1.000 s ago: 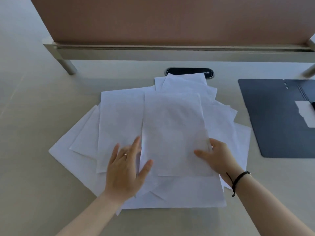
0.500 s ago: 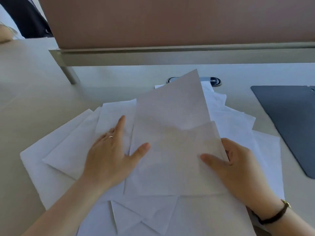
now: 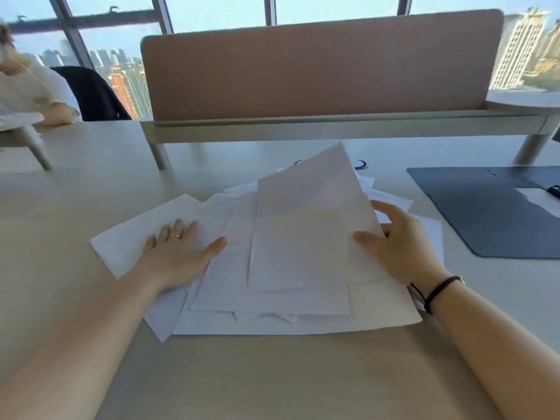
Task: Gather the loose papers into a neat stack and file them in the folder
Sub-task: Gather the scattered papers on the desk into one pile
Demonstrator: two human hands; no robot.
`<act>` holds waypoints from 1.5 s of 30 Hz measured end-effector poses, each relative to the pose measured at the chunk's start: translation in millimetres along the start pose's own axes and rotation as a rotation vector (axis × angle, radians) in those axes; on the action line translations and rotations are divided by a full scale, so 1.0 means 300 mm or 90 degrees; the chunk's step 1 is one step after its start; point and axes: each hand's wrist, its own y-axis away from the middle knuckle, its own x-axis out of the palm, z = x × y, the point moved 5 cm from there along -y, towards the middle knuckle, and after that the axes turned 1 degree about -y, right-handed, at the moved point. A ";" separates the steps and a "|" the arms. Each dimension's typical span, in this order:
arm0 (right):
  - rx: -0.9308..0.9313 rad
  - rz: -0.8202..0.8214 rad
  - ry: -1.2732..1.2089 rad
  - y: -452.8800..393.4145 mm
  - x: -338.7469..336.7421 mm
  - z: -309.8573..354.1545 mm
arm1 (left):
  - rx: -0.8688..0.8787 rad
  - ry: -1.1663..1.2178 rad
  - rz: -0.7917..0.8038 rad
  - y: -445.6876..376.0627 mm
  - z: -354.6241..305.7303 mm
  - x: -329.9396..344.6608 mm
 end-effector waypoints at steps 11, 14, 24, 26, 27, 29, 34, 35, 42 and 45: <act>-0.013 0.017 0.071 -0.017 0.046 -0.022 | 0.224 0.176 -0.033 -0.021 -0.170 -0.015; -0.003 -0.015 0.127 -0.028 0.023 -0.020 | 0.133 0.125 -0.120 -0.059 -0.086 -0.063; 0.077 0.096 0.426 -0.041 0.032 -0.063 | -0.007 0.036 -0.011 -0.108 0.020 -0.014; 0.053 0.088 0.408 -0.035 0.065 -0.034 | 0.038 0.086 -0.033 -0.112 -0.017 -0.020; 0.038 0.088 0.405 -0.029 0.081 -0.021 | 0.060 0.133 -0.045 -0.111 -0.032 -0.026; 0.022 0.094 0.381 -0.006 0.102 0.002 | 0.095 0.252 -0.061 -0.100 -0.049 -0.040; 0.031 0.147 0.347 0.056 0.092 0.041 | 0.132 0.201 -0.056 -0.097 -0.055 -0.028; 0.033 0.136 0.366 0.056 0.084 0.038 | 0.129 0.130 -0.048 -0.100 -0.059 -0.015; 0.068 0.068 0.359 0.006 0.121 0.002 | 0.081 0.061 -0.087 -0.101 -0.130 -0.019; 0.045 0.098 0.483 0.000 0.175 -0.013 | 0.100 0.175 -0.103 -0.101 -0.179 -0.028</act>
